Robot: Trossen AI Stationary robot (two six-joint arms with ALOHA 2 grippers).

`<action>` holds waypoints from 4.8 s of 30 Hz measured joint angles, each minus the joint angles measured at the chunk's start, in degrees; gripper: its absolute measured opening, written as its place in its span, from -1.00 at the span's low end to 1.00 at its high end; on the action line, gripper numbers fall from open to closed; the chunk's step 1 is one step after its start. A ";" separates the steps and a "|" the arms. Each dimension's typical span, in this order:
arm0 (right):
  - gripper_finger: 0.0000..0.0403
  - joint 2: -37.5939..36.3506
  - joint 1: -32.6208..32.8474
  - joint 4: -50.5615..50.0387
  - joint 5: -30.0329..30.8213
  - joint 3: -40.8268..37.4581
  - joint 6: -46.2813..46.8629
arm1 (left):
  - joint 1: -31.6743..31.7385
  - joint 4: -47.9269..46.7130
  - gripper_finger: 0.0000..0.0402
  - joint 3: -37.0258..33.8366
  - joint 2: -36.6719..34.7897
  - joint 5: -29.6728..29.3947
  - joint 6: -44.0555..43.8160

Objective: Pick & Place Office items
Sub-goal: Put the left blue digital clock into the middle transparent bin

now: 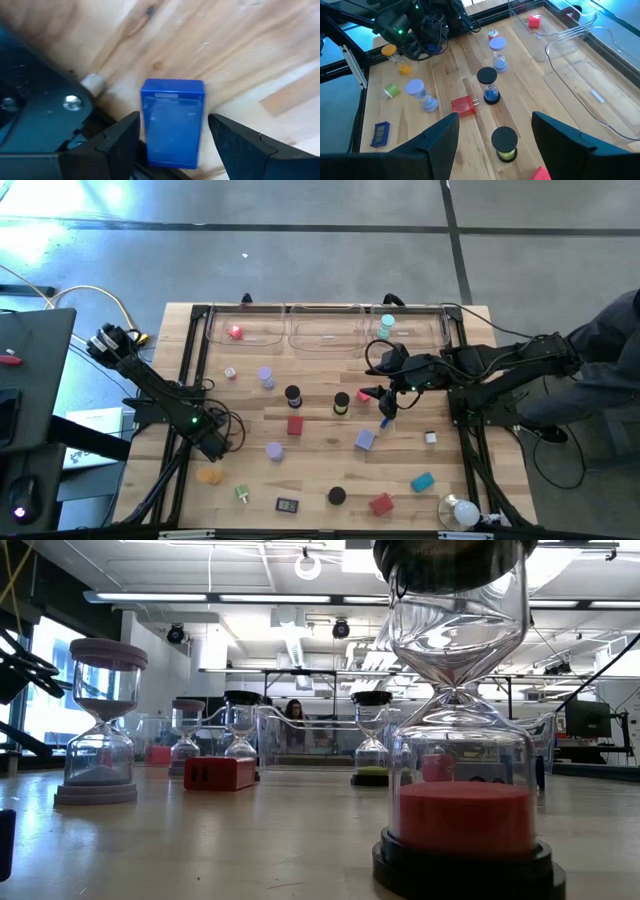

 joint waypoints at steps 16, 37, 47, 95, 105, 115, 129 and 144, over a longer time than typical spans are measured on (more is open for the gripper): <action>0.18 0.00 0.00 0.00 0.00 0.00 0.21 | -0.02 4.33 0.20 0.09 0.02 -1.36 -0.90; 0.18 0.00 0.00 0.39 0.02 0.01 0.40 | -1.68 4.20 0.21 0.13 0.02 -2.91 -2.21; 0.18 0.00 0.02 0.39 0.02 0.00 0.40 | -2.03 4.09 0.21 0.13 0.06 -3.70 -3.50; 0.18 0.00 0.02 0.34 0.02 0.01 -0.01 | -2.36 8.75 -0.24 1.53 -2.92 -5.53 1.19; 0.18 0.00 0.01 0.36 0.01 0.00 0.25 | -1.59 4.81 -0.24 7.76 -14.34 -22.59 6.16; 0.18 0.00 0.02 4.18 0.13 0.00 0.62 | 8.80 15.85 -0.24 13.46 -25.69 -36.18 33.16; 0.18 2.03 0.00 19.92 -1.78 -0.04 1.40 | 32.07 53.08 -0.23 13.46 -26.94 -16.11 75.84; 0.18 8.54 -3.14 33.29 -4.29 0.00 -6.68 | 48.45 66.07 -0.23 13.44 -17.52 4.59 77.61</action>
